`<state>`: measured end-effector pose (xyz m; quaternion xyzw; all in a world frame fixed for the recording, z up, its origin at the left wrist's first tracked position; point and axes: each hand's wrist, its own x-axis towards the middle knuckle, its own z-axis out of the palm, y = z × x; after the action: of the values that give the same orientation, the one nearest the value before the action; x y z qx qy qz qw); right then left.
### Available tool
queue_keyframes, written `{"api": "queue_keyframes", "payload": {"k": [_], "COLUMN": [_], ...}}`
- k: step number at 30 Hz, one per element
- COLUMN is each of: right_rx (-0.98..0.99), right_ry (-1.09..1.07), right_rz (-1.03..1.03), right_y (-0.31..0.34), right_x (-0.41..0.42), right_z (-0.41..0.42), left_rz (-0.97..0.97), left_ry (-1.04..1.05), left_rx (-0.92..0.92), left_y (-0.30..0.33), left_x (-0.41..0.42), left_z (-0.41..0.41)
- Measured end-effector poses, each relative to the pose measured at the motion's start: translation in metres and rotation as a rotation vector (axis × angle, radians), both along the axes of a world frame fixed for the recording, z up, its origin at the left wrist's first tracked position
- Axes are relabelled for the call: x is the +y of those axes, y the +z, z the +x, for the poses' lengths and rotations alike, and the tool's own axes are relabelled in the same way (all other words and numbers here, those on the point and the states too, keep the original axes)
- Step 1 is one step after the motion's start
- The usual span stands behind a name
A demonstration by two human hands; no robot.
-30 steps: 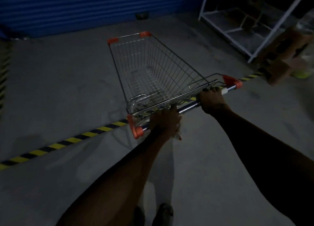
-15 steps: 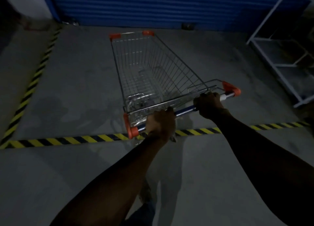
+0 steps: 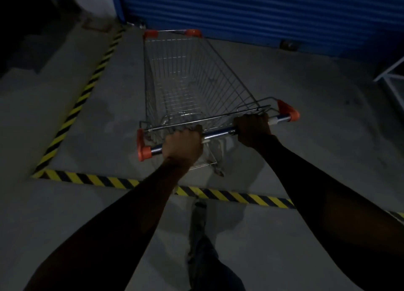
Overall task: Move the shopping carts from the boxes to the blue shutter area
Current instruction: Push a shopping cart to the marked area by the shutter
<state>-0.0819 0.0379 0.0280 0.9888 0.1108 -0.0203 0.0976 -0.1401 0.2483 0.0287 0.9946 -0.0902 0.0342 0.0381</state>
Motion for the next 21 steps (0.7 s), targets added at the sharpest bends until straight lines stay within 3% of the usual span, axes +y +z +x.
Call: {"api": "queue_keyframes", "payload": {"k": [5, 9, 13, 17, 21], "right_rx": [0.052, -0.218, -0.3, -0.21, -0.176], "right_ry": [0.198, 0.25, 0.406, 0.351, 0.298], "right_rz": [0.167, 0.006, 0.14, 0.18, 0.071], "right_y": [0.007, 0.008, -0.01, -0.008, 0.011], "right_x": [0.05, 0.105, 0.158, 0.195, 0.223], "right_z": [0.084, 0.147, 0.213, 0.257, 0.29], "left_rz": [0.121, 0.152, 0.193, 0.284, 0.157], "left_ry": [0.095, 0.169, 0.261, 0.345, 0.348], "left_rx": [-0.067, -0.081, -0.098, -0.111, 0.003], "left_y": [-0.006, -0.004, -0.003, -0.003, -0.003], "left_x": [0.078, 0.142, 0.201, 0.232, 0.238], "left_z": [0.078, 0.145, 0.199, 0.237, 0.27]}}
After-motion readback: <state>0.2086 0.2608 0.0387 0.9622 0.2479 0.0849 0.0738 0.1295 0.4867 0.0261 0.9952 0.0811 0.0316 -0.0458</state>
